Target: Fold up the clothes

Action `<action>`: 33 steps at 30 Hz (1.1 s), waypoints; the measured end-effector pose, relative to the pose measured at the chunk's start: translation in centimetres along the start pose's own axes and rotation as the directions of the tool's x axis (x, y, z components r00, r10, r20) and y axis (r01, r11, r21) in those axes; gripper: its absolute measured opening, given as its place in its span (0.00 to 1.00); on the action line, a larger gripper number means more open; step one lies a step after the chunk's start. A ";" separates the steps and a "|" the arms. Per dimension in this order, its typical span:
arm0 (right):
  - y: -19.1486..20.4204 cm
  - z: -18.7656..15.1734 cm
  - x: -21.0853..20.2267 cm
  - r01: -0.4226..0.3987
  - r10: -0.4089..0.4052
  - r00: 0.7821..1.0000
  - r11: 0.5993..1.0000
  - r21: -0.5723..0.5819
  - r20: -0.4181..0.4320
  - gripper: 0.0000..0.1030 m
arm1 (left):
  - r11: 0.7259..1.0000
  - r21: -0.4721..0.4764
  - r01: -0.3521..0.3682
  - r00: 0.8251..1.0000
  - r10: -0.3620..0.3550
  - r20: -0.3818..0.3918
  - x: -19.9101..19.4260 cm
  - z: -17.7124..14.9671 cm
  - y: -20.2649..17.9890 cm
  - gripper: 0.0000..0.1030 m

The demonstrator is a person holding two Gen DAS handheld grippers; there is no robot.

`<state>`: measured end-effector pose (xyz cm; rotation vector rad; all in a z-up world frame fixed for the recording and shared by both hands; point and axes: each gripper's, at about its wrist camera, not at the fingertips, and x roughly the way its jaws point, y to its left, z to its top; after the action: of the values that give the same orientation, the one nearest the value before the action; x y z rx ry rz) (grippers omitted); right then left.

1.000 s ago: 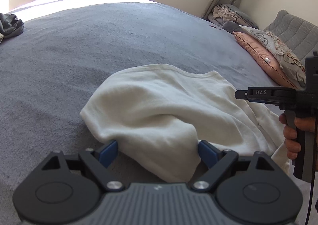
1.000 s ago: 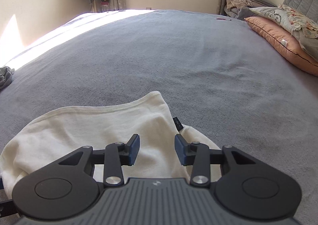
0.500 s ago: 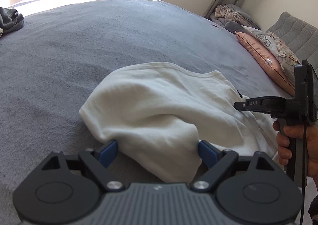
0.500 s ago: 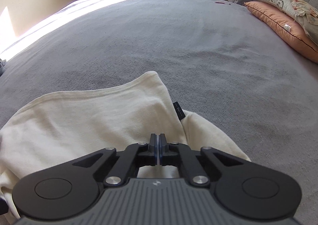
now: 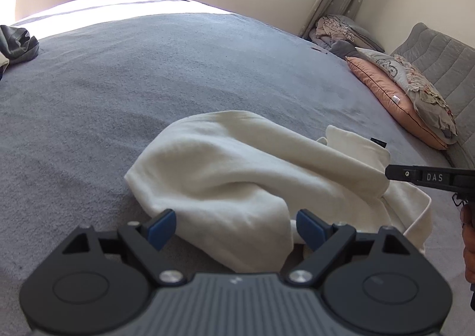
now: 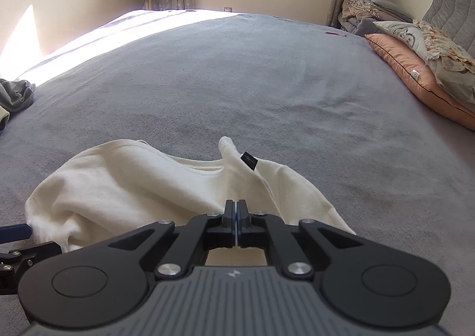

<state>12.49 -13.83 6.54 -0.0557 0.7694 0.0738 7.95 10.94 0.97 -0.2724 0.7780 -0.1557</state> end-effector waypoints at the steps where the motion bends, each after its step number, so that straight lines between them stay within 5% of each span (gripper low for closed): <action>1: 0.1 -0.2 -0.8 0.005 -0.005 1.000 1.000 -0.002 0.001 0.00 | 1.000 -0.001 -0.001 1.000 0.001 0.005 -0.2 0.0 0.1 0.87; 8: -0.6 -2.4 -6.2 0.019 -0.019 0.999 1.000 -0.008 0.031 0.00 | 1.000 -0.019 0.002 1.000 -0.002 0.024 -1.3 0.0 0.4 0.87; 14: -1.6 -3.6 -6.8 0.008 -0.008 1.000 0.999 0.033 0.001 0.08 | 1.000 -0.017 0.020 0.999 -0.020 0.030 -2.1 -0.4 -0.1 0.87; 16: -1.6 -3.6 -6.2 -0.001 0.001 1.000 0.999 0.043 -0.005 0.22 | 1.000 -0.005 0.024 0.999 -0.024 0.029 -2.2 -0.4 -0.3 0.87; 23: -0.4 -1.9 -2.2 0.018 -0.017 1.000 1.000 0.019 -0.013 0.43 | 1.000 -0.007 0.029 1.000 -0.029 -0.004 -1.5 -0.6 -0.2 0.87; 33: 0.9 1.1 3.9 0.051 -0.050 0.997 0.999 0.012 -0.051 0.45 | 0.999 -0.013 0.048 0.998 -0.049 -0.030 -0.7 -0.5 -0.5 0.87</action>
<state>15.98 -12.70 4.55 -0.0640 0.8188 0.0194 7.13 10.54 1.23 -0.3017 0.8034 -0.2011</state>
